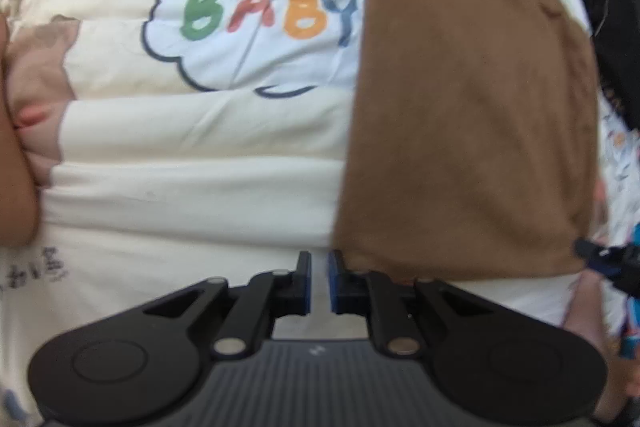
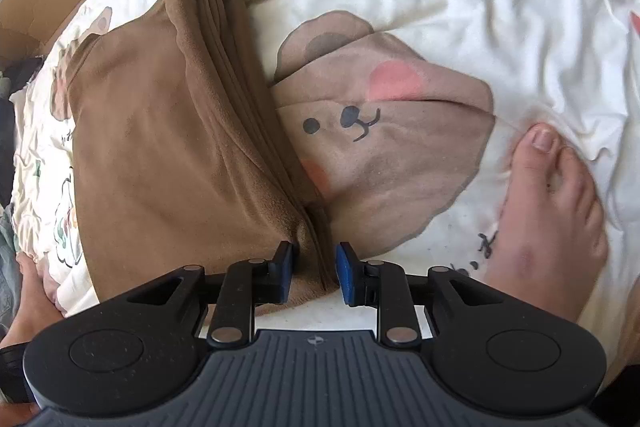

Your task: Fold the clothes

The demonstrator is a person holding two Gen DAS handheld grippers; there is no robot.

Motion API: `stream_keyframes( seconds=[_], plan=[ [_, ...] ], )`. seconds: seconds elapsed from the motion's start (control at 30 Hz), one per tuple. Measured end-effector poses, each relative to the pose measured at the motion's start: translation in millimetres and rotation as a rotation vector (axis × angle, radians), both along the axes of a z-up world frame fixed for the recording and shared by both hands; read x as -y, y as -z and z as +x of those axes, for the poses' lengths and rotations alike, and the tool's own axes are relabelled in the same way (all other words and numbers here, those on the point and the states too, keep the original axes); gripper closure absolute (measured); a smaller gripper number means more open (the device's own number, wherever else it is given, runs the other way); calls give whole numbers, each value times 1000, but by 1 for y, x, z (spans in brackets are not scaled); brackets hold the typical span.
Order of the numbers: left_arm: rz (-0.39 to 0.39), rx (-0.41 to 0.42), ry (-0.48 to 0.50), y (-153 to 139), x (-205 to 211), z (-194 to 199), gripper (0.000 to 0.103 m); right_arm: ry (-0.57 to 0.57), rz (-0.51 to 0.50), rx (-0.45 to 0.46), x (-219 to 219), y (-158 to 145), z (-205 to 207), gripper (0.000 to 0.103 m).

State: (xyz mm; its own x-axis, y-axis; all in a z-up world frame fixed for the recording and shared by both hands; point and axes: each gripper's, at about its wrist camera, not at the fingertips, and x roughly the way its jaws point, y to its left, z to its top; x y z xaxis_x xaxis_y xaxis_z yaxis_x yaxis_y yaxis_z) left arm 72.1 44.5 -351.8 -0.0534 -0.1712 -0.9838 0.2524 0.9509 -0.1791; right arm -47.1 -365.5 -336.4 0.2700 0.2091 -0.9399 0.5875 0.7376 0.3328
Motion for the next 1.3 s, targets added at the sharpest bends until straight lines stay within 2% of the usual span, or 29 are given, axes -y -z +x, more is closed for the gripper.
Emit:
stream_keyframes(
  seconds=[0.07,0.2,0.37,0.57,0.77,1.07,1.17,1.3],
  plan=[
    [1,19,-18,-6,0,2,93,24,5,27,3,-8,-2,78],
    [-55,75,-28,-26,9,10,89,43,-24,135,5,-29,1,77],
    [-115,151,63,-51,29,21,78,28,-56,225,6,-43,18,77],
    [-118,206,121,-68,47,47,77,30,-67,276,7,-35,38,77],
    [-113,224,158,-64,69,78,77,29,-28,294,5,-14,58,76],
    [-174,249,201,-43,114,111,77,65,-71,266,29,-4,62,76],
    [-195,265,216,-38,129,121,77,90,-63,302,35,-10,65,76],
    [-226,285,235,-34,148,134,77,51,-57,374,34,-22,84,76]
  ],
)
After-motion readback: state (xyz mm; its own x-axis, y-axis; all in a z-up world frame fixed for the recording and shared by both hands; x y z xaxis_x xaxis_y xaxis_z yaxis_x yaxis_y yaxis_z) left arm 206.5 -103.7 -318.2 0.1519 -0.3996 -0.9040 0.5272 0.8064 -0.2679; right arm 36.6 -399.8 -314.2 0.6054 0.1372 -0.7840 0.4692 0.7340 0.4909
